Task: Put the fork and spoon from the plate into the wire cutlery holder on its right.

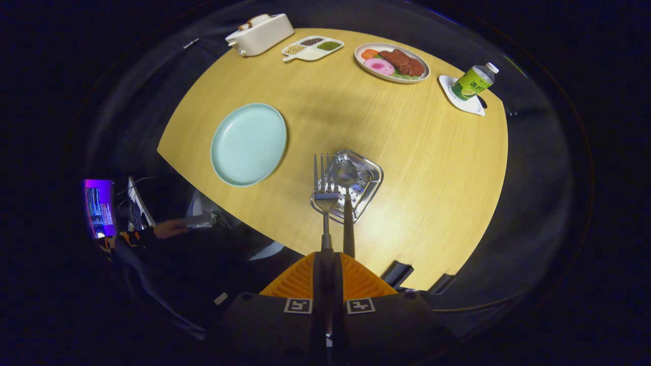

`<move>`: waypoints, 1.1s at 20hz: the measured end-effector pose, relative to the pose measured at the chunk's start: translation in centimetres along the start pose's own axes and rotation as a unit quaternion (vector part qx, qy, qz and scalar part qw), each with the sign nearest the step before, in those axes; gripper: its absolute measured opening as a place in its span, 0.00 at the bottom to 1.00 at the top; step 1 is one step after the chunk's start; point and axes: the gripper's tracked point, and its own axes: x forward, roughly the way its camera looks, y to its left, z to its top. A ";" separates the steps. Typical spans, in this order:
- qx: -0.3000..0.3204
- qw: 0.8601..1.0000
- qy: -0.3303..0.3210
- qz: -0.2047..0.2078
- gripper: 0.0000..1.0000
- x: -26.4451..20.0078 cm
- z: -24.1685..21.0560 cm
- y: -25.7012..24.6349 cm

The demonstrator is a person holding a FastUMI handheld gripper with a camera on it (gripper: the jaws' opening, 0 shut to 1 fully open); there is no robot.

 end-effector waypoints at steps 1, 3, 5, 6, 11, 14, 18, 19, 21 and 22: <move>-0.001 1.000 0.020 -0.004 0.10 0.2 -0.1 -0.7; 0.009 0.999 0.052 -0.009 0.10 0.8 0.2 -1.6; 0.017 0.997 0.081 -0.006 0.10 1.2 0.4 -1.7; 0.013 0.995 0.098 -0.006 0.10 1.3 0.2 -1.8; 0.015 0.992 0.125 -0.015 0.13 1.9 1.3 -2.0; 0.015 0.992 0.121 -0.018 0.13 2.1 1.5 -2.2; 0.018 0.994 0.103 -0.015 0.26 2.2 1.9 -2.0; 0.021 0.995 0.096 -0.016 0.28 2.2 2.2 -1.9; 0.025 0.996 0.083 -0.014 0.28 2.1 2.5 -1.9; 0.025 0.997 0.074 -0.013 0.28 2.0 2.7 -1.8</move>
